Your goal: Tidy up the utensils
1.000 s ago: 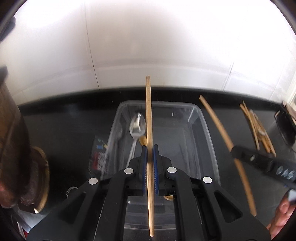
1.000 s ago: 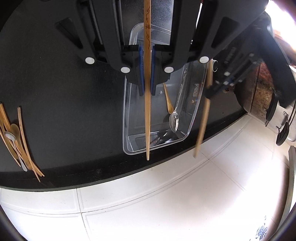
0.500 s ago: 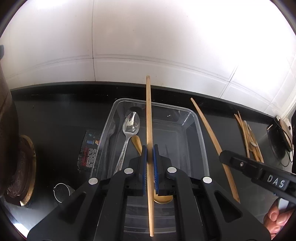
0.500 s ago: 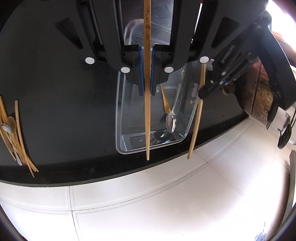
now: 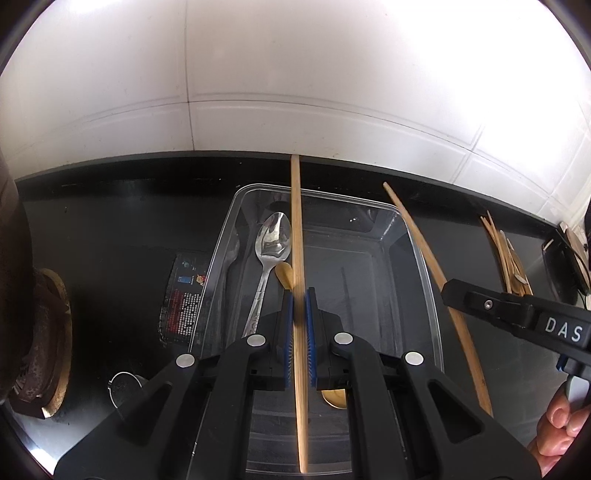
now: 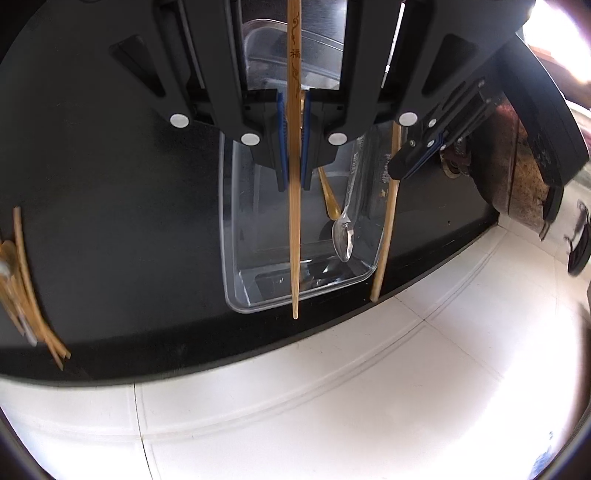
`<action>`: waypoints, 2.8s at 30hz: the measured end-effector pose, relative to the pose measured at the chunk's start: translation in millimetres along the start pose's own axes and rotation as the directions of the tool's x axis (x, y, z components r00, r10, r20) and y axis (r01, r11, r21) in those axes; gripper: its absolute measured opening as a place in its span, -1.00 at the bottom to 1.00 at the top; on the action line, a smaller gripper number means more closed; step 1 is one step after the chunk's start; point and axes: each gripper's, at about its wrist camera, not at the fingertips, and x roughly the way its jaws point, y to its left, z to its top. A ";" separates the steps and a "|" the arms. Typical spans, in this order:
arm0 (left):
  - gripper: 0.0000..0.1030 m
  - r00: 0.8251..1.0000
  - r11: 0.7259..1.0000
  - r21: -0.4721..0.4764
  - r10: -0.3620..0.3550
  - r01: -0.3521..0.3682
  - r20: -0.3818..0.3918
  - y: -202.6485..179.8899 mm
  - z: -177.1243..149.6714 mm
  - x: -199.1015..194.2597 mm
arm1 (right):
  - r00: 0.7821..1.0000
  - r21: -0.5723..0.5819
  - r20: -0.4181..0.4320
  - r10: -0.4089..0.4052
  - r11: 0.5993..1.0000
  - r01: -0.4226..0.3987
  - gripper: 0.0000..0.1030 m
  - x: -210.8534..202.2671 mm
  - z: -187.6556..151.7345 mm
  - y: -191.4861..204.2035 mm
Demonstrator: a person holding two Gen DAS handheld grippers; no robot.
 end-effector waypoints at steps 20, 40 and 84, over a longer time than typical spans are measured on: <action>0.89 0.993 0.995 -0.038 0.097 -0.094 0.071 -9.8 -3.5 -20.0 | 0.970 0.202 0.242 -0.008 0.979 -0.042 0.89 -56.4 24.5 -61.8; 0.89 0.985 0.954 0.253 -0.140 0.161 -0.100 -263.7 -26.5 32.7 | 0.814 0.398 0.194 -0.548 0.802 0.445 0.89 -200.3 -49.2 -323.0; 0.91 0.975 0.929 0.364 0.018 0.065 -0.221 -340.1 36.4 212.0 | 0.892 -0.188 0.188 -0.411 0.876 0.444 0.90 -73.5 59.4 -341.8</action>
